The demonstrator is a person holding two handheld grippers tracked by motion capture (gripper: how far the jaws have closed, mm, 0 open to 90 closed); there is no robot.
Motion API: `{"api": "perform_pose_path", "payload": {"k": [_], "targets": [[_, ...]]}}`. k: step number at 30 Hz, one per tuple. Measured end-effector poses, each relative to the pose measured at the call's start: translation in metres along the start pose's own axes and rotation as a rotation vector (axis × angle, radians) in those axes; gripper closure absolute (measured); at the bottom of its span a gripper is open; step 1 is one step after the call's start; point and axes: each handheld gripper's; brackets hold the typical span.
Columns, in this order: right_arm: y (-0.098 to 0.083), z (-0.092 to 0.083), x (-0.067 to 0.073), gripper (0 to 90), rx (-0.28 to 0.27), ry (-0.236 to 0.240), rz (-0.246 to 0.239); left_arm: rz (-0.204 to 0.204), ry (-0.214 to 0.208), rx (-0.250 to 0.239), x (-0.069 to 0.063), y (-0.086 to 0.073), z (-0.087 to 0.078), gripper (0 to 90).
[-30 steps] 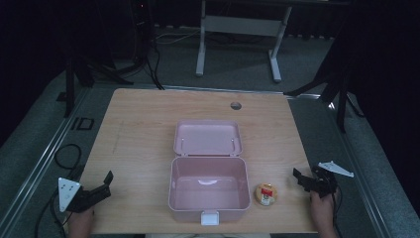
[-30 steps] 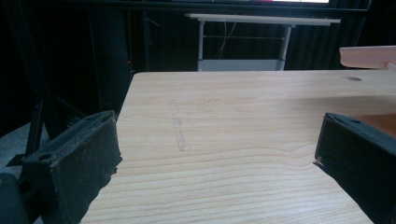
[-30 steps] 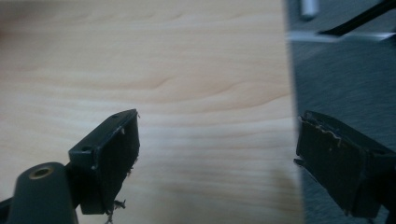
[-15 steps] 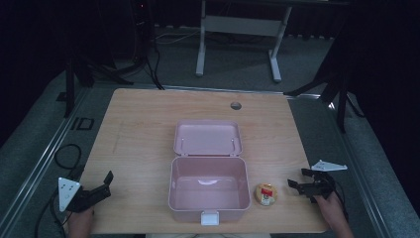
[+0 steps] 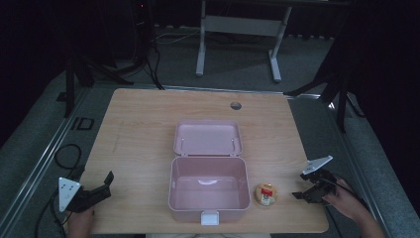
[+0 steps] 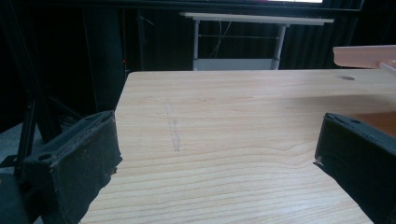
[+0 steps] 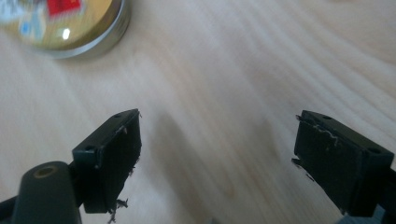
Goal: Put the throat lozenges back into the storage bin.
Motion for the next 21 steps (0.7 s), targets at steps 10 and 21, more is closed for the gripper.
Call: {"api": "perform_pose_path", "payload": {"k": [10, 21], "targets": [[0.026, 0.000, 0.017, 14.7, 0.201, 0.034, -0.239, -0.001, -0.006, -0.001, 0.000, 0.000, 0.000, 0.3], [0.044, 0.005, 0.030, 14.7, 0.453, 0.085, -0.397, -0.003, -0.013, -0.001, 0.000, 0.000, 0.000, 0.3]]}}
Point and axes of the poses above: each handheld gripper's, and its own axes: z roughly forward along the jaws, y roughly out of its top, x roughly to its left, and after that the axes turned 13 degrees about -y, right-handed
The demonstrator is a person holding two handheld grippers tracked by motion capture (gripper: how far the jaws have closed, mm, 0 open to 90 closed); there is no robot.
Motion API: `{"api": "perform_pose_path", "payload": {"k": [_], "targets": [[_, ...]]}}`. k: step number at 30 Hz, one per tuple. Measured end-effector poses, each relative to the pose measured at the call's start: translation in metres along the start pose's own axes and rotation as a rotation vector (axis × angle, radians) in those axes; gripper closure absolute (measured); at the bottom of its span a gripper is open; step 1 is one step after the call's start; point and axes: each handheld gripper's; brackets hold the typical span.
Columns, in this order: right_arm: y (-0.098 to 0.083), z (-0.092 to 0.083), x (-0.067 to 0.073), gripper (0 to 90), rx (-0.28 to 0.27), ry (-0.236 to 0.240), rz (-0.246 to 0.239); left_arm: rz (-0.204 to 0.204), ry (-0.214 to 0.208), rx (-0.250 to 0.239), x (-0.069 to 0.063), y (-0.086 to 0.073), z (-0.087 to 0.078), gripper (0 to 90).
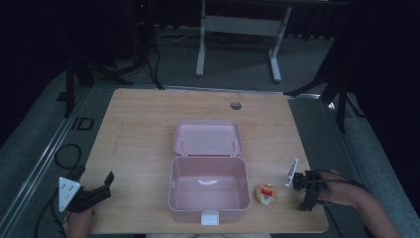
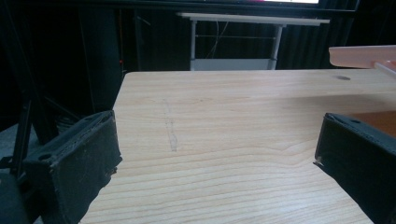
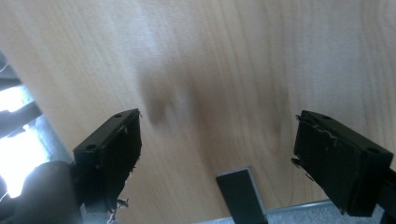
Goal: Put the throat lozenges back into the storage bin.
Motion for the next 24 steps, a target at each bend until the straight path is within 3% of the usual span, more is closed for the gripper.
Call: {"api": "perform_pose_path", "payload": {"k": [2, 4, 8, 11, 24], "targets": [[0.003, -0.002, 0.002, 14.4, 0.000, -0.002, -0.013, 0.000, -0.002, -0.001, 0.000, 0.000, 0.000, 0.3], [0.006, -0.005, 0.007, 13.6, -0.004, -0.029, -0.059, 0.000, -0.002, -0.001, 0.000, 0.000, 0.000, 0.3], [0.015, -0.008, 0.010, 14.3, -0.007, 0.002, -0.077, 0.000, -0.004, 0.000, 0.000, 0.000, 0.000, 0.3], [0.026, -0.009, 0.014, 14.9, -0.018, -0.010, -0.118, -0.001, -0.007, -0.001, 0.000, 0.000, 0.000, 0.3], [0.067, -0.007, 0.020, 15.3, -0.066, -0.034, -0.191, -0.005, -0.016, -0.004, 0.000, 0.000, 0.000, 0.3]]}}
Point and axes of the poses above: each handheld gripper's, and its own axes: z roughly forward along the jaws, y roughly out of its top, x roughly to its left, and after that the axes turned 13 degrees about -y, right-handed
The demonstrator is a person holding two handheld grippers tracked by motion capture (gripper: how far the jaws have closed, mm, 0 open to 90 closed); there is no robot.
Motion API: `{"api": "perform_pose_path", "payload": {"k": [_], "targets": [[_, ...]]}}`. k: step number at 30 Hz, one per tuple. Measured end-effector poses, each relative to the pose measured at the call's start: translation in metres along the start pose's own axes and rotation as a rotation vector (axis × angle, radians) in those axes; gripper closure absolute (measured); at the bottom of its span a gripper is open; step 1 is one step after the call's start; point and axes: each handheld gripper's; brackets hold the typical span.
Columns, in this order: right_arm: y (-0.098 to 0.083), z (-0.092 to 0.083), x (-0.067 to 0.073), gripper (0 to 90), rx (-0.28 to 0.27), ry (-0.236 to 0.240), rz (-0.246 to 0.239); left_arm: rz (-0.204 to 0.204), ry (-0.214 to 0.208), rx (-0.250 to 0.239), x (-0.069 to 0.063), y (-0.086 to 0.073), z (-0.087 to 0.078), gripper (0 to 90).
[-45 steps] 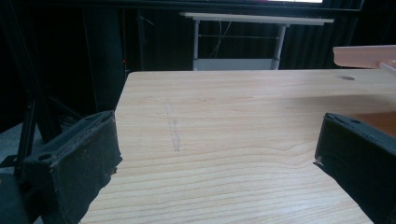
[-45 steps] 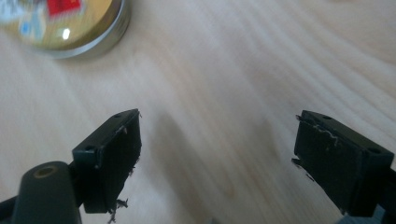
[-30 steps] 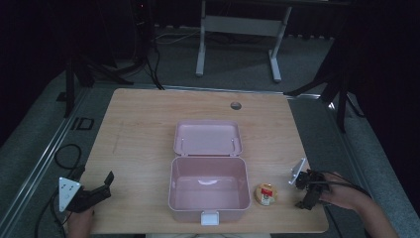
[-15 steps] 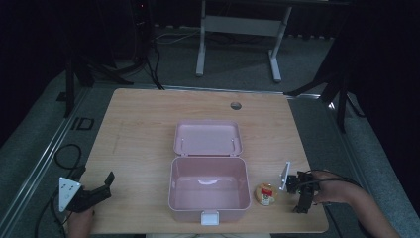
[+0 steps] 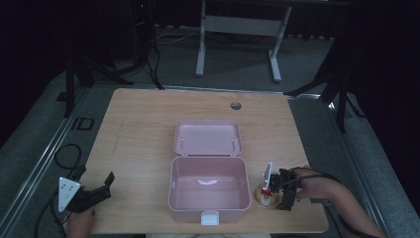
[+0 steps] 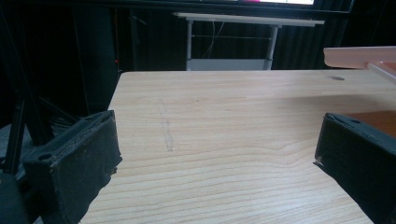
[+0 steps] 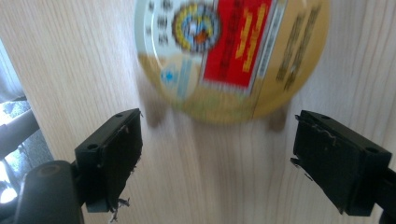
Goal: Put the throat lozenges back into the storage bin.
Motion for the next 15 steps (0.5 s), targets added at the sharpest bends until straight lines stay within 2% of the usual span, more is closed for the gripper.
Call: {"api": "perform_pose_path", "payload": {"k": [11, 12, 14, 15], "targets": [[0.027, 0.000, -0.002, 15.2, -0.019, -0.012, -0.051, -0.001, -0.007, 0.001, 0.000, 0.000, 0.000, 0.3], [0.032, 0.001, -0.001, 15.2, -0.022, -0.014, -0.072, -0.002, -0.008, 0.001, 0.001, 0.000, 0.000, 0.3], [0.034, 0.002, -0.001, 15.3, -0.019, -0.013, -0.078, -0.003, -0.008, 0.000, 0.000, 0.000, 0.000, 0.3], [0.036, 0.003, 0.000, 15.3, -0.013, -0.019, -0.067, -0.003, -0.009, 0.000, 0.000, 0.000, 0.000, 0.3]]}}
Point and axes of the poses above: each handheld gripper's, and its own axes: z roughly forward along the jaws, y roughly out of its top, x roughly to its left, and after that the axes turned 13 degrees about -y, right-handed
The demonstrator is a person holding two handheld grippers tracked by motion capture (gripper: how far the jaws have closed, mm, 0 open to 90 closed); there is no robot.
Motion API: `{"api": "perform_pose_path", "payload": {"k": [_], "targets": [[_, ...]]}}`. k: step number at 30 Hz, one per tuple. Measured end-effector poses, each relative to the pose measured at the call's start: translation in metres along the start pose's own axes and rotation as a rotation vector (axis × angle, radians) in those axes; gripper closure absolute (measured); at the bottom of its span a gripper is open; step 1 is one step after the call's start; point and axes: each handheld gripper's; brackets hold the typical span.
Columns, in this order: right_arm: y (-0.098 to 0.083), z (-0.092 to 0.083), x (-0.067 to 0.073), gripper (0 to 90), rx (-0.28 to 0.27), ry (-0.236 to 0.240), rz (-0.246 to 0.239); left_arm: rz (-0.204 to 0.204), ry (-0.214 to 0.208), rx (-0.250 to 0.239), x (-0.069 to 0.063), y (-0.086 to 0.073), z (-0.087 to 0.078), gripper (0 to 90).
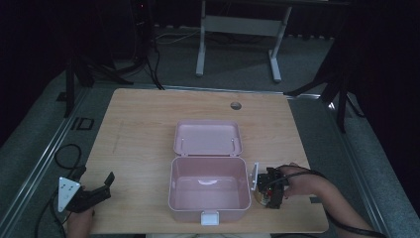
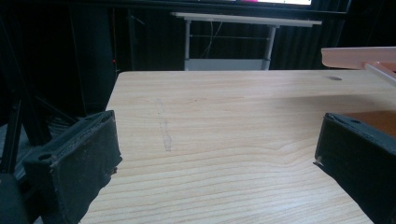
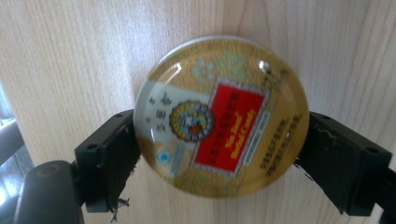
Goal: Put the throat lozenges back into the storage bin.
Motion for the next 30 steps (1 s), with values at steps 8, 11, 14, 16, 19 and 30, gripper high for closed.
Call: {"api": "perform_pose_path", "payload": {"k": [8, 11, 14, 16, 19, 30], "targets": [[0.003, -0.001, 0.000, 19.4, 0.024, 0.012, -0.023, 0.001, -0.001, 0.002, 0.000, 0.000, 0.000, 0.3], [0.002, -0.007, -0.004, 19.5, 0.023, 0.026, -0.029, 0.002, 0.000, 0.001, 0.000, 0.000, 0.000, 0.3], [0.001, -0.014, -0.005, 19.6, 0.017, 0.036, -0.014, 0.002, 0.000, 0.003, 0.000, 0.000, 0.000, 0.3], [0.001, -0.020, -0.007, 19.6, 0.026, 0.037, -0.008, 0.001, 0.001, 0.002, 0.000, 0.000, 0.000, 0.3], [0.000, -0.032, -0.010, 19.6, 0.028, 0.032, -0.001, 0.001, 0.001, 0.002, 0.000, 0.000, 0.000, 0.3], [0.002, -0.081, -0.017, 19.7, 0.031, 0.016, 0.006, 0.002, 0.000, 0.003, 0.000, 0.000, 0.000, 0.3]]}}
Point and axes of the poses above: each handheld gripper's, and its own axes: z roughly forward along the jaws, y roughly out of its top, x roughly to its left, and after that the axes turned 13 degrees about -y, right-handed
